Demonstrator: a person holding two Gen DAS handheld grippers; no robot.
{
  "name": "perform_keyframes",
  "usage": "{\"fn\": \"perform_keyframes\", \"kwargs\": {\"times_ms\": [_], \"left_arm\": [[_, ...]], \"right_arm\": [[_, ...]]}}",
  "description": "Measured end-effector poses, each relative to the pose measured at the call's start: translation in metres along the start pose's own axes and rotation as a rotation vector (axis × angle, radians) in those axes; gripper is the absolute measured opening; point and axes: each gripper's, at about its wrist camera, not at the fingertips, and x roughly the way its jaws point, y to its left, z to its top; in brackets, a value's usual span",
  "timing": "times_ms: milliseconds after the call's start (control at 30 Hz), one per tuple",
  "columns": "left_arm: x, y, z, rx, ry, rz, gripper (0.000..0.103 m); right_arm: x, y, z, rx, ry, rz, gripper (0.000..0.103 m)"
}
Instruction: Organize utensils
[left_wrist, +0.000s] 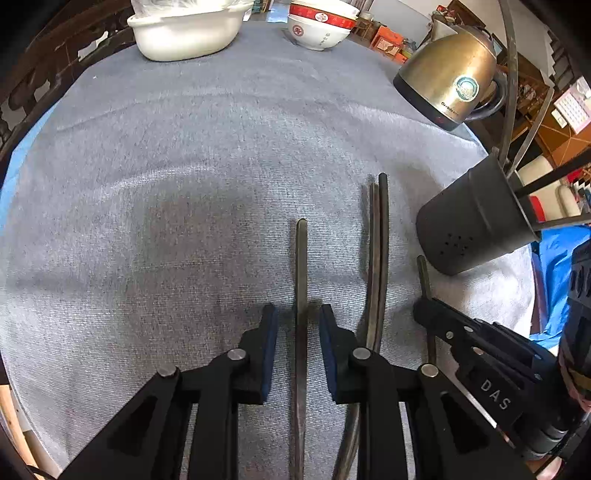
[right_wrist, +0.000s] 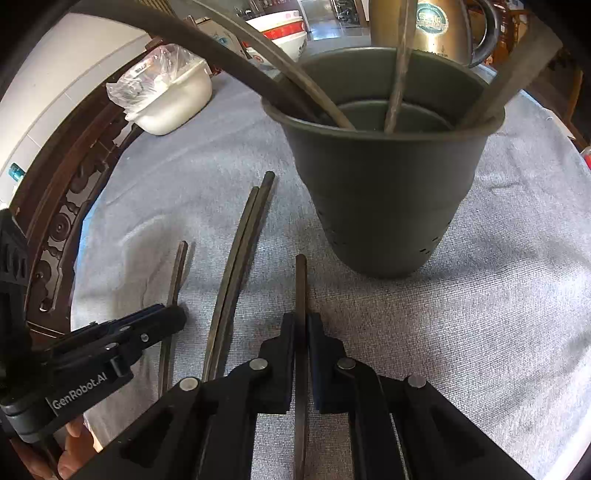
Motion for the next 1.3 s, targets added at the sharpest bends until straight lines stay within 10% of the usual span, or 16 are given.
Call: {"fn": "perform_keyframes", "kwargs": {"times_ms": [867, 1300], "left_arm": [[-0.137, -0.017, -0.028, 0.064, -0.358, -0.006, 0.005], [-0.156, -0.037, -0.037, 0.113, -0.414, 0.047, 0.005]], "right_arm": [[-0.120, 0.013, -0.019, -0.100, -0.340, 0.184, 0.007], [-0.142, 0.010, -0.024, -0.091, -0.428, 0.231, 0.007]]}}
